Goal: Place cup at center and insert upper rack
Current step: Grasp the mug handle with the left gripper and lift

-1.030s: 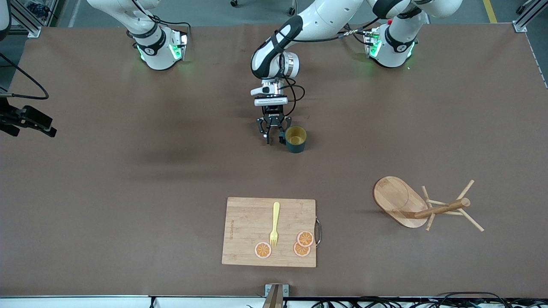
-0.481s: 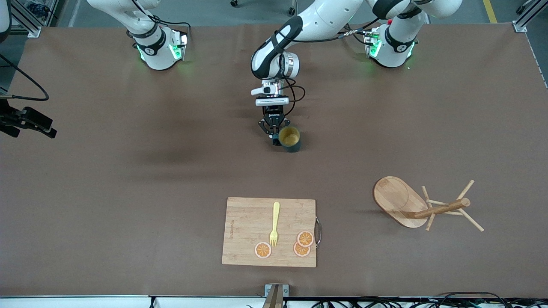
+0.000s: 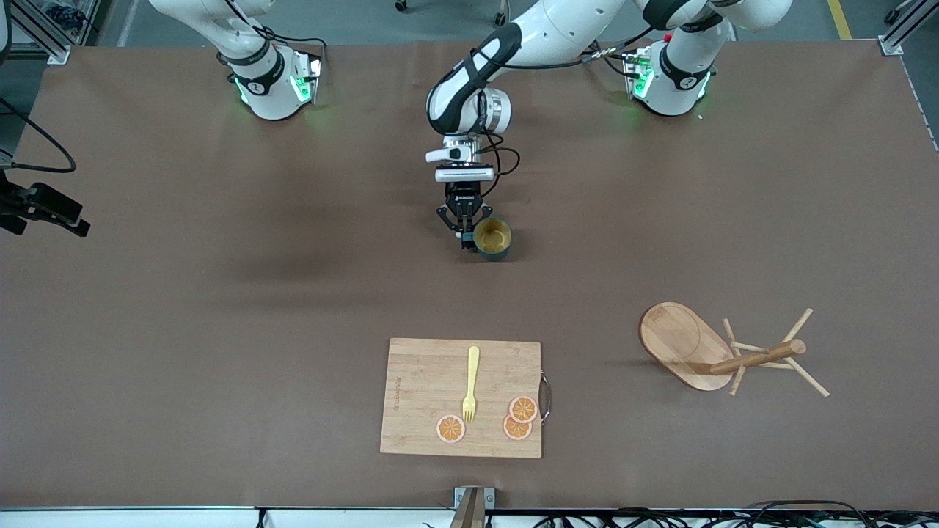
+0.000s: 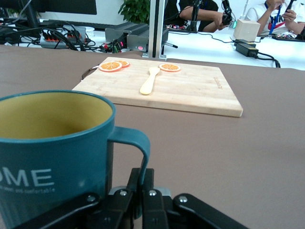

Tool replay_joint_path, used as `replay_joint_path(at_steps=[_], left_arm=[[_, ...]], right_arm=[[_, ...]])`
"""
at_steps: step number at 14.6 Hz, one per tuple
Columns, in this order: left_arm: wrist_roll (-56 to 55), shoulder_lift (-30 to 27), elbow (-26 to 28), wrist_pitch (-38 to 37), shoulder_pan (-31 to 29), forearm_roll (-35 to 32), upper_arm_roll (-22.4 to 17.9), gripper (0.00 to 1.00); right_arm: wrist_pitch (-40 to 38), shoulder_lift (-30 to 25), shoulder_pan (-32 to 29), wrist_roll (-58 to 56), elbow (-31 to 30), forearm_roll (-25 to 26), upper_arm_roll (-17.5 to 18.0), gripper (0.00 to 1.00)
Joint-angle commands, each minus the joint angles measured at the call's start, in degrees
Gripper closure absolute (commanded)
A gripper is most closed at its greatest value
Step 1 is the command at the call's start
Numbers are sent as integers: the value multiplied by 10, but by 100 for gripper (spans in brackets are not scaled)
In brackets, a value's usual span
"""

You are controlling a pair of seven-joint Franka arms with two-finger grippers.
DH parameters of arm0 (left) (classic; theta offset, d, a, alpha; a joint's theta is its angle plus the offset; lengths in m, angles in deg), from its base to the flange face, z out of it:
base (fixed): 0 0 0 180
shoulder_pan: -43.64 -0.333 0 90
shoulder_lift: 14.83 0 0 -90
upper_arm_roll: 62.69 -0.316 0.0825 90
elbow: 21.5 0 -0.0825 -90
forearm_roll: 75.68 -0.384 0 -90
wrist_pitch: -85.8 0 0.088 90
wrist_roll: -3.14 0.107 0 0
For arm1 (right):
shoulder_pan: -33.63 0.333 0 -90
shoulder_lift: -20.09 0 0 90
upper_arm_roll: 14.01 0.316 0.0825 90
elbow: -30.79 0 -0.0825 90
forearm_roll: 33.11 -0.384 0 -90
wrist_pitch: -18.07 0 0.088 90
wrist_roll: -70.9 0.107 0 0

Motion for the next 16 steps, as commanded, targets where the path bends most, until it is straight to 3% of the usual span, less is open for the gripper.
replay_joint_path(at_steps=[1, 6, 10, 13, 16], left_arm=[[53, -68, 4, 58, -24, 74, 4, 100], [255, -141, -69, 104, -71, 330, 5, 100], [447, -193, -148, 103, -146, 591, 4, 100], [537, -233, -153, 104, -215, 704, 5, 100], [574, -248, -153, 104, -277, 773, 7, 100]], right_arm=[[-4, 2, 5, -3, 10, 13, 6, 0], [-10, 1, 10, 3, 10, 14, 6, 0], [-12, 1, 14, 2, 10, 14, 6, 0], [-13, 1, 13, 2, 10, 14, 6, 0], [-12, 1, 13, 2, 10, 14, 6, 0]])
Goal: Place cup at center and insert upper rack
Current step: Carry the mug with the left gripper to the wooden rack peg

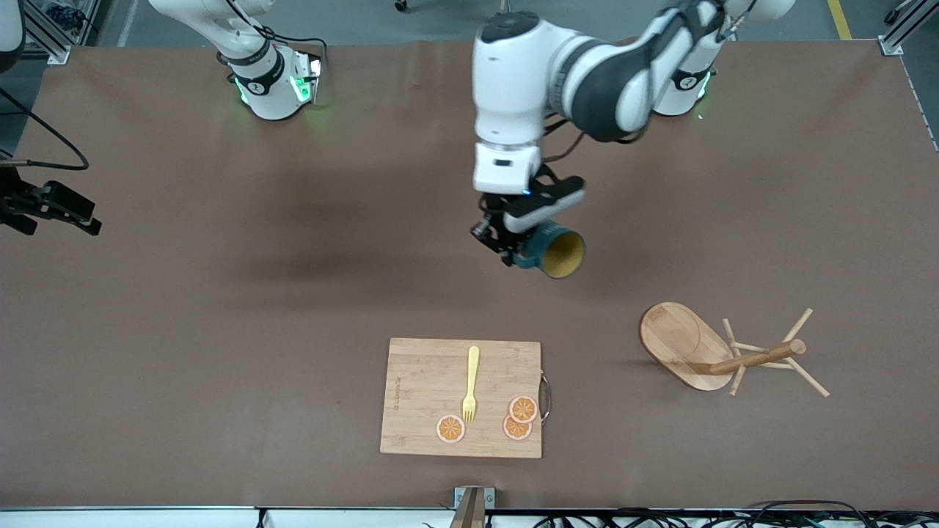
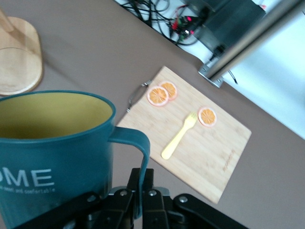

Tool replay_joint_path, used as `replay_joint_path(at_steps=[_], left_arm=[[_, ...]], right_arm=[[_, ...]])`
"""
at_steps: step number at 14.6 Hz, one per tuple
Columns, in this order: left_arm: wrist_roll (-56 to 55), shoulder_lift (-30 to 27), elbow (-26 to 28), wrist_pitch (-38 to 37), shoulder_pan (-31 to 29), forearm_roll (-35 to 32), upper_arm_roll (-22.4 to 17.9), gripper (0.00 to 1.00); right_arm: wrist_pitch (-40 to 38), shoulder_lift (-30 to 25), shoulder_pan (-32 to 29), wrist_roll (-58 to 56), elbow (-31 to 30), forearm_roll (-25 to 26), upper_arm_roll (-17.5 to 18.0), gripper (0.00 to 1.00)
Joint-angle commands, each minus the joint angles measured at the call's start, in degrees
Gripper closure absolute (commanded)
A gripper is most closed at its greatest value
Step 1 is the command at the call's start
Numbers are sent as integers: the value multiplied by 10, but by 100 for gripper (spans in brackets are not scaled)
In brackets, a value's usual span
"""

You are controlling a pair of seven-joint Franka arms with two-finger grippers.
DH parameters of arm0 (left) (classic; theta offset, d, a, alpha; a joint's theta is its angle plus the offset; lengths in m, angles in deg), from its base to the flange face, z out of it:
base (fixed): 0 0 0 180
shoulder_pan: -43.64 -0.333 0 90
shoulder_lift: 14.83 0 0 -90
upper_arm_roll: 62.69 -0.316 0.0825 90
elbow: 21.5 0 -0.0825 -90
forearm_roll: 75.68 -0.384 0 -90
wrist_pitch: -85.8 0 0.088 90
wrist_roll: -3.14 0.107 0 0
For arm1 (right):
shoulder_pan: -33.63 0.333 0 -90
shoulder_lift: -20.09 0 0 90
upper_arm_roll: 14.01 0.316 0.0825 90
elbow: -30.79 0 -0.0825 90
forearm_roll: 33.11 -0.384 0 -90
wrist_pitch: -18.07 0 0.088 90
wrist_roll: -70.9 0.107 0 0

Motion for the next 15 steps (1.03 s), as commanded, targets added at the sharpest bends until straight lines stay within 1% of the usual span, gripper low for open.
replay_joint_path(at_steps=[1, 4, 7, 9, 12, 15], left_arm=[[27, -15, 8, 6, -49, 74, 7, 100], [34, -29, 10, 5, -112, 212, 5, 100], [46, -29, 10, 5, -164, 284, 6, 100], [70, -28, 9, 6, -207, 364, 5, 100], [118, -18, 10, 7, -263, 459, 3, 100], [130, 3, 9, 39, -300, 529, 3, 99]], right_arm=[[-8, 1, 3, -1, 7, 9, -1, 0], [-9, 1, 4, -1, 7, 9, -1, 0], [-17, 0, 5, 1, 6, 9, -1, 0], [-19, 0, 5, 0, 7, 9, -1, 0], [-19, 0, 5, 2, 6, 9, -1, 0], [-18, 0, 6, 2, 6, 9, -1, 0]])
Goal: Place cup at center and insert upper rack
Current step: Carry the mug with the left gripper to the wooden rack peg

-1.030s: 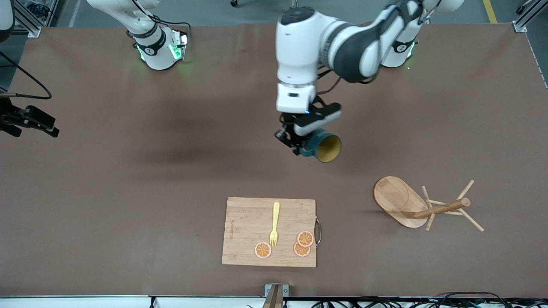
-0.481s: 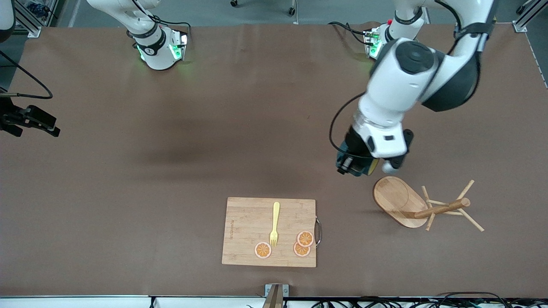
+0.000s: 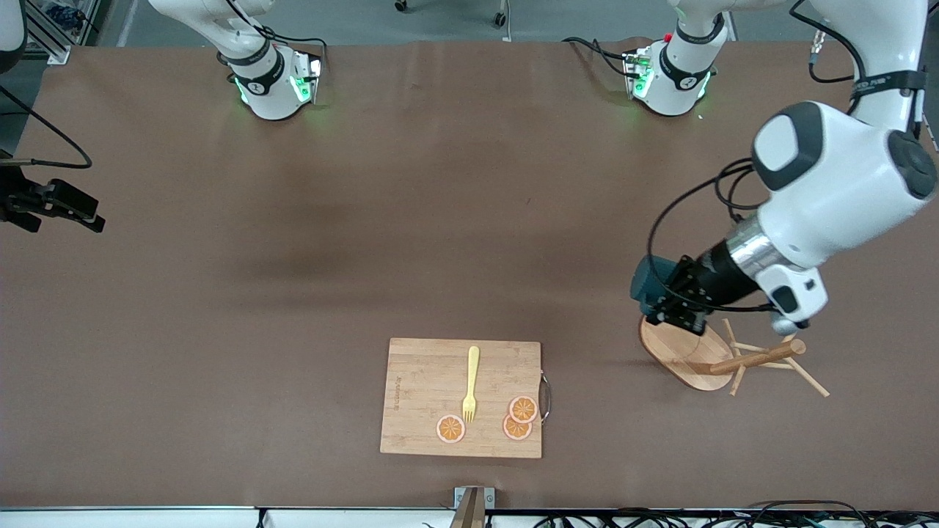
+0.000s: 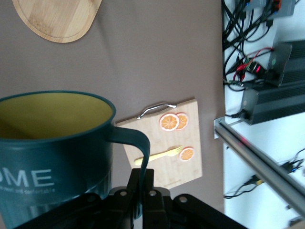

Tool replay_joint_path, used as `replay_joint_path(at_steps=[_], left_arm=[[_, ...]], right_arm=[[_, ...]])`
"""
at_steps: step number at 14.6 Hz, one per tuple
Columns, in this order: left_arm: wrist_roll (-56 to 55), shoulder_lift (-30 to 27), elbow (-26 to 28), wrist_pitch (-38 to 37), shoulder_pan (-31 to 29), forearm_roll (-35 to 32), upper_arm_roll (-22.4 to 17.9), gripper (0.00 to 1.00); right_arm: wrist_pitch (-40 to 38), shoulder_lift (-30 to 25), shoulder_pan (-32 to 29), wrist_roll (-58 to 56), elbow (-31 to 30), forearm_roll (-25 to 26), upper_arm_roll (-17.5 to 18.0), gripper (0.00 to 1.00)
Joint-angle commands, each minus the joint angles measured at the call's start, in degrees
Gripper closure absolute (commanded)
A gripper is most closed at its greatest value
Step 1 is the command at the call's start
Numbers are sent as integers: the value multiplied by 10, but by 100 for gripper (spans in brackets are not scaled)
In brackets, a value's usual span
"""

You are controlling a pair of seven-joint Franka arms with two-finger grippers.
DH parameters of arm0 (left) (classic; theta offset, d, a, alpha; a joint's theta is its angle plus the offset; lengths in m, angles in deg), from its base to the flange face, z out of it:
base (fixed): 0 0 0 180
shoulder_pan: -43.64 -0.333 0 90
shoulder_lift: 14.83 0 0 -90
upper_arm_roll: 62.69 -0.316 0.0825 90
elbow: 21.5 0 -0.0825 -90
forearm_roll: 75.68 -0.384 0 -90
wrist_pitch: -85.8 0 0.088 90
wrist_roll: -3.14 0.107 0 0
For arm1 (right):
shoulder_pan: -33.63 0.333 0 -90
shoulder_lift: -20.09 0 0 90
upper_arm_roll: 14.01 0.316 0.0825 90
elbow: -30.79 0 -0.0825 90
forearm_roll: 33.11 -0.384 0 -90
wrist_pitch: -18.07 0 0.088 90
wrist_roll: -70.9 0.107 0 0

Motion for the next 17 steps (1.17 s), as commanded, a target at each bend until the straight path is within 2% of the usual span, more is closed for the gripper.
replay_joint_path(at_steps=[1, 4, 8, 17], left_arm=[[11, 17, 2, 46, -24, 71, 5, 99], [38, 40, 2, 90, -46, 123, 3, 99], [112, 54, 1, 101, -71, 195, 2, 99], [143, 68, 1, 102, -96, 194, 1, 99]], right_arm=[[-6, 0, 4, 2, 6, 9, -1, 0], [-6, 0, 4, 2, 6, 9, -1, 0], [-6, 1, 4, 3, 6, 9, -1, 0], [-3, 1, 4, 3, 6, 9, -1, 0]])
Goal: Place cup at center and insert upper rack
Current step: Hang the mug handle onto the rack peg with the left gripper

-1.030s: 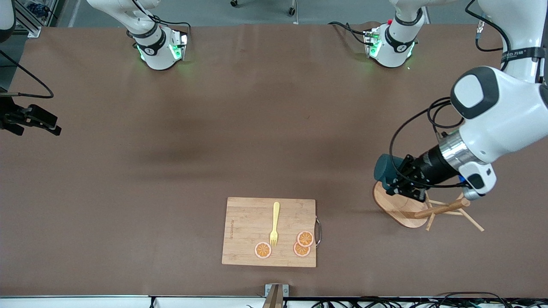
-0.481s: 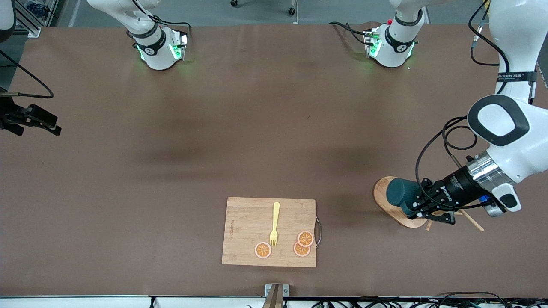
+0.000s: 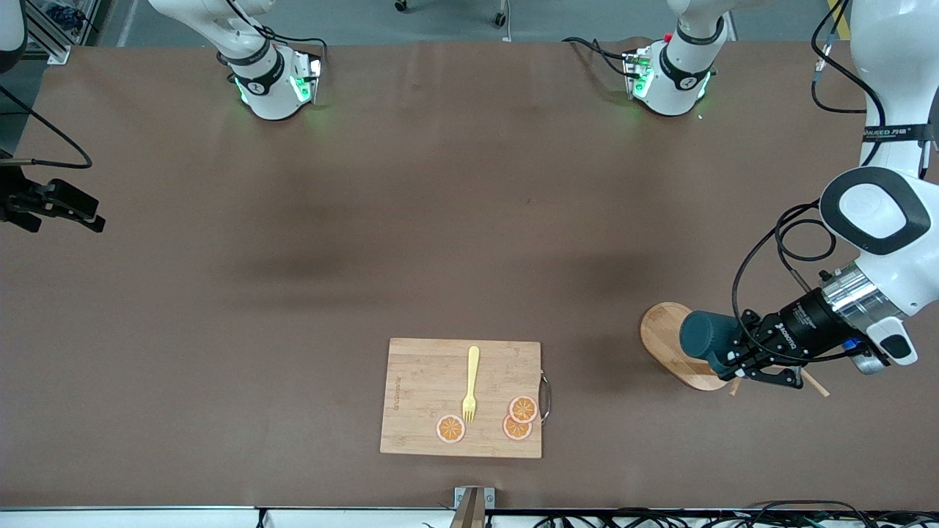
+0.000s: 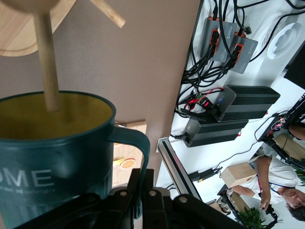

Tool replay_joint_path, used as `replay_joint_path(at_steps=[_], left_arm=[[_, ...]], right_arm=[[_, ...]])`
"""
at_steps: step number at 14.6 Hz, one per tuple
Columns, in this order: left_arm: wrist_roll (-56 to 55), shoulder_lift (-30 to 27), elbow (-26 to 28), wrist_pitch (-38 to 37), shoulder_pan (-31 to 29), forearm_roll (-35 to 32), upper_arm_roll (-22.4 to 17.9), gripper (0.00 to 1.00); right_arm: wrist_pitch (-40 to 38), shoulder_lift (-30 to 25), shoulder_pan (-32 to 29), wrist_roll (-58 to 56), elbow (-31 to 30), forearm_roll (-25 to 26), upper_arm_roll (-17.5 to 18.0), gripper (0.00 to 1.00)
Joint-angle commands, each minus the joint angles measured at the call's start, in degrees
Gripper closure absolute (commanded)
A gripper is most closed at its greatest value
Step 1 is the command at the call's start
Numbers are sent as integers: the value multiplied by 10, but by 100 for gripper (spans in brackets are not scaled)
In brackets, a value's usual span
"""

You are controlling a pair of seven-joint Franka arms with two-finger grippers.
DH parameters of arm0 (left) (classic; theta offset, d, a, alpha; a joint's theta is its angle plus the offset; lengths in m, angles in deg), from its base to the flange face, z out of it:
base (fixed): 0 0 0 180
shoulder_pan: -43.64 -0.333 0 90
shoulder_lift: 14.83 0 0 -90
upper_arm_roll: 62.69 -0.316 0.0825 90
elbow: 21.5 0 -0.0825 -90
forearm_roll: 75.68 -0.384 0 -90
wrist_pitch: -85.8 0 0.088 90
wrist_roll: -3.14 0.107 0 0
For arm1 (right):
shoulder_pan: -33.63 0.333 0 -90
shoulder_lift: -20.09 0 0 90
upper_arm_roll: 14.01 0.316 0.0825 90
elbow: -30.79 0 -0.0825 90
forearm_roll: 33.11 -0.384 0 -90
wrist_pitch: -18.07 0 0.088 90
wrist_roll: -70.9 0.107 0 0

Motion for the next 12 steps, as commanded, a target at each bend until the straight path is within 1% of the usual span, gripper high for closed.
replay_joint_path(at_steps=[1, 3, 4, 6, 12], left_arm=[[23, 4, 0, 6, -5, 11, 3, 99], [25, 8, 0, 12, -8, 7, 3, 98], [25, 11, 0, 12, -10, 7, 3, 95], [25, 14, 0, 13, -15, 7, 3, 93], [25, 15, 0, 25, -20, 6, 0, 92]], right_arm=[[-3, 1, 5, 3, 6, 9, -1, 0], [-3, 1, 4, 3, 6, 9, -1, 0], [-3, 1, 4, 3, 6, 9, -1, 0], [-3, 1, 4, 4, 6, 9, -1, 0], [-3, 2, -7, 4, 3, 9, -5, 0]])
